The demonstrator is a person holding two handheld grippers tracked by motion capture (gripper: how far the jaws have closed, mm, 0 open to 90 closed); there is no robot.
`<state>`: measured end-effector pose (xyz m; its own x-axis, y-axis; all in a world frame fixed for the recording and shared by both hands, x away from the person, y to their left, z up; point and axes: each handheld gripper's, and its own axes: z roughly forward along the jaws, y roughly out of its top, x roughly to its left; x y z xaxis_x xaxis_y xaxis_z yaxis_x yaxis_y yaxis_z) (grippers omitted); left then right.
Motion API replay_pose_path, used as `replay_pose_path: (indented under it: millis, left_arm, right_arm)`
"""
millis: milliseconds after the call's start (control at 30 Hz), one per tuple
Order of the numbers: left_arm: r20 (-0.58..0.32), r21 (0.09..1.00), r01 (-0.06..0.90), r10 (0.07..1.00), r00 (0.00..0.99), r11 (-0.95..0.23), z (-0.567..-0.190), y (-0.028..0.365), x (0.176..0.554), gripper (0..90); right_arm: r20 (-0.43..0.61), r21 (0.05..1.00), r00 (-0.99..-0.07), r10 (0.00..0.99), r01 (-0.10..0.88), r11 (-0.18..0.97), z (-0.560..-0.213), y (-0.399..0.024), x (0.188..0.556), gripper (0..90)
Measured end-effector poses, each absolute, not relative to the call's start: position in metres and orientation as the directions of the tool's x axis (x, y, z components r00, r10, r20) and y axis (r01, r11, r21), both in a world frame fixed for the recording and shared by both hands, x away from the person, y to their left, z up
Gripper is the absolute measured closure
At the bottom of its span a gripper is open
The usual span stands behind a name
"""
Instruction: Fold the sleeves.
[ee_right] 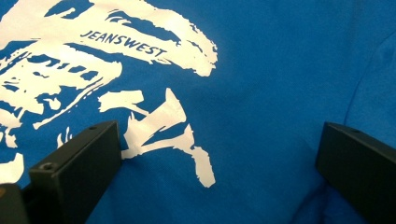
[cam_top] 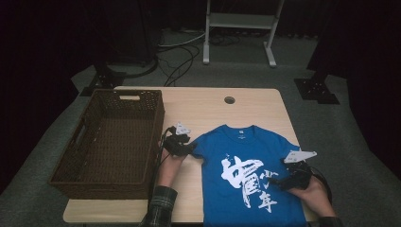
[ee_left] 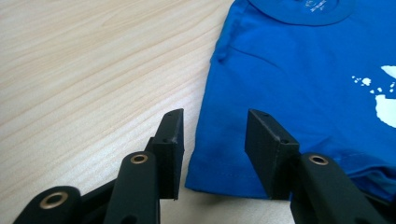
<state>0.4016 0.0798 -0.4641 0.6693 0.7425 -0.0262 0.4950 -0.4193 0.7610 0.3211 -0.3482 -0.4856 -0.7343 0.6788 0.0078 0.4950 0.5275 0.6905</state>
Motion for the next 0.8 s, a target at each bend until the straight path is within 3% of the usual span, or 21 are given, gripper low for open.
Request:
replay_pose_path:
  millis: [667, 800]
  left_arm:
    - [-0.07, 0.734, 0.571, 0.796, 0.602, -0.367, -0.4708, 0.0814, 0.3996, 64.0]
    - [-0.109, 0.72, 0.601, 0.8, 0.59, -0.346, -0.4731, 0.0814, 0.4007, 74.8]
  right_arm:
    - [0.009, 0.69, -0.734, 0.679, 0.496, 0.527, -0.4855, -0.3482, 0.321, 0.0]
    - [0.008, 0.691, -0.734, 0.679, 0.495, 0.527, -0.4856, -0.3482, 0.321, 0.0]
